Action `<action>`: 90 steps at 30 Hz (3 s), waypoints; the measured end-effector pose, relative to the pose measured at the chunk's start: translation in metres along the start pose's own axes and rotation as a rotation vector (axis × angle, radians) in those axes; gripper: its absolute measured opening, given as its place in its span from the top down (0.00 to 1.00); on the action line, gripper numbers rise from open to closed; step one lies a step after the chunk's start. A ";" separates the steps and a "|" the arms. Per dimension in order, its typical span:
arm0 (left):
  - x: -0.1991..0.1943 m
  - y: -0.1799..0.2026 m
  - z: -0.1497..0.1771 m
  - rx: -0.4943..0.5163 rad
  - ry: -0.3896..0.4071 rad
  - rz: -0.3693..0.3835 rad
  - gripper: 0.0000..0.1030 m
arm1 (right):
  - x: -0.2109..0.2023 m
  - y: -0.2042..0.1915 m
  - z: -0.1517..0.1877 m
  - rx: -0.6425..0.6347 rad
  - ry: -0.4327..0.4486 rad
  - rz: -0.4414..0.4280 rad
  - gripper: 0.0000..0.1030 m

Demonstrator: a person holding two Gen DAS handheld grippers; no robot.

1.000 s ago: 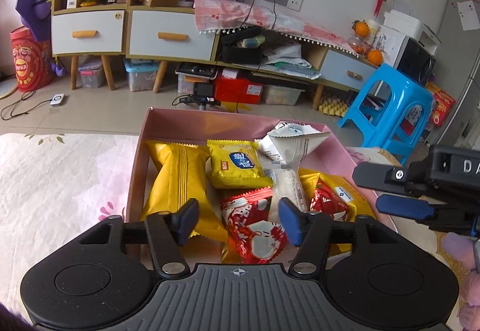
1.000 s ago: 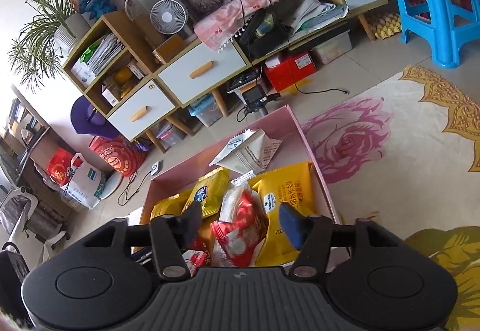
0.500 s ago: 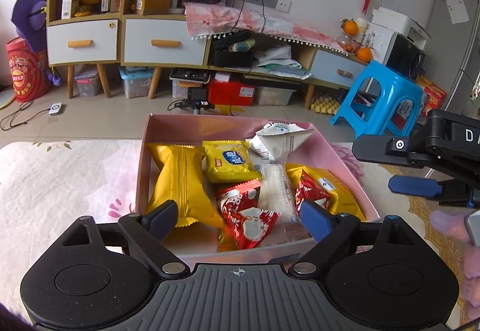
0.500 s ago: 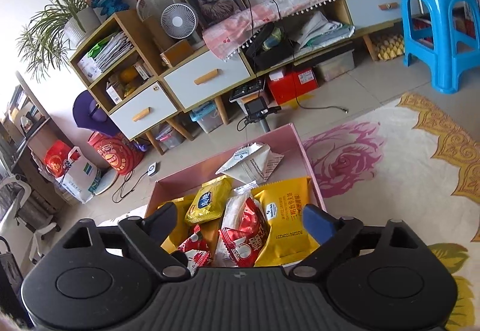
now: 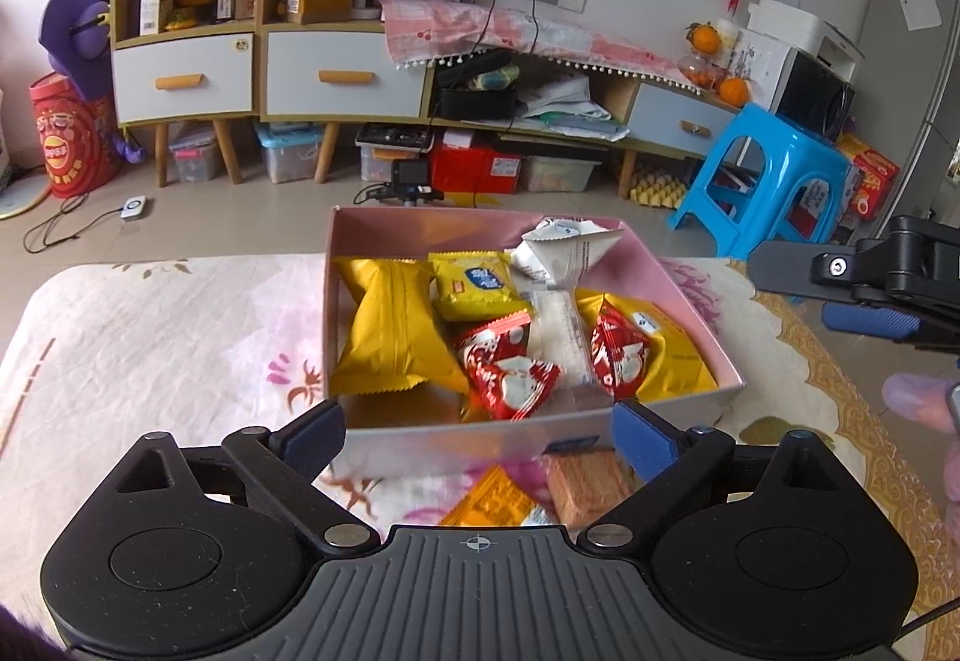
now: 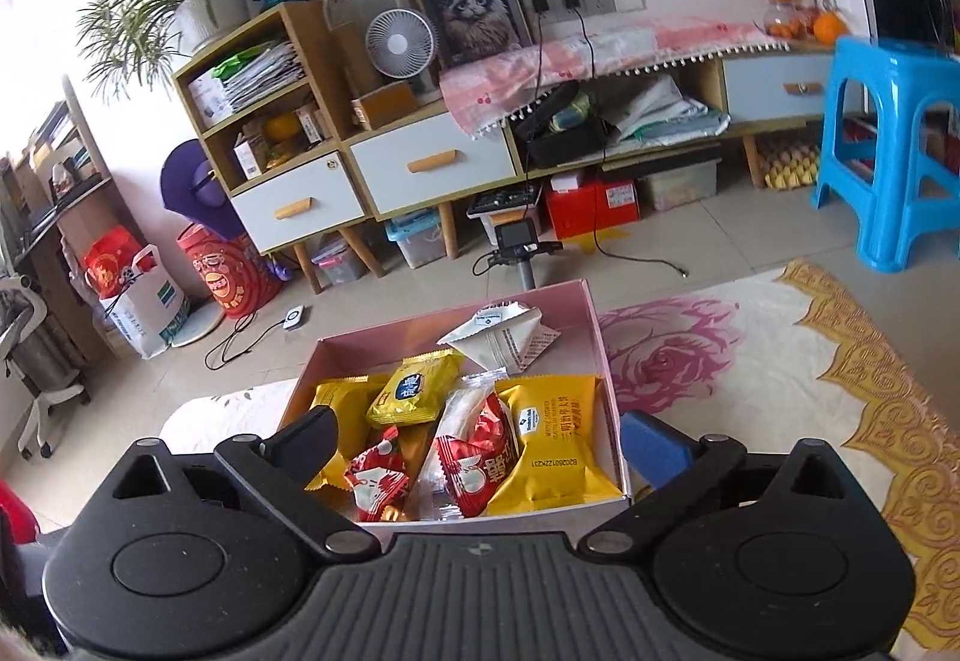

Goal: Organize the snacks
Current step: 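Move both open tools back over the remaining snacks, then grasp the pink wrapped pack with the left tool while the right tool grasps the white printed packet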

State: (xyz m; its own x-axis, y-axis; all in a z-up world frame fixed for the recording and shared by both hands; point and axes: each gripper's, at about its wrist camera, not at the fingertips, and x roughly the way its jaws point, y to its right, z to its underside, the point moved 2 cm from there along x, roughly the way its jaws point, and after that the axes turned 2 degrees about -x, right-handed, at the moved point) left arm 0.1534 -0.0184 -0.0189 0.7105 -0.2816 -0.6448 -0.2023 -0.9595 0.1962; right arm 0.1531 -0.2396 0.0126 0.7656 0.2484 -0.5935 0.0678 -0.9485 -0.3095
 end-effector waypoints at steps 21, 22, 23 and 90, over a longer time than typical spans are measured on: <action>-0.054 -0.017 0.028 -0.027 -0.037 -0.048 0.05 | -0.032 -0.025 0.016 -0.188 0.042 0.016 0.08; -0.055 -0.019 0.030 -0.029 -0.036 -0.046 0.05 | -0.033 -0.026 0.017 -0.198 0.042 0.016 0.08; -0.056 -0.021 0.032 -0.033 -0.038 -0.044 0.05 | -0.034 -0.027 0.019 -0.207 0.043 0.016 0.08; -0.020 -0.120 0.089 0.002 0.019 -0.006 0.07 | 0.010 -0.067 0.122 -0.394 -0.143 -0.091 0.08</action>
State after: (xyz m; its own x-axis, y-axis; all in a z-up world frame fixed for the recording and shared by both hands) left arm 0.1034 0.1013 -0.0957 0.7246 -0.2759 -0.6316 -0.1995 -0.9611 0.1910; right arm 0.0781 -0.1497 -0.0637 0.6505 0.3330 -0.6826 0.3915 -0.9172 -0.0744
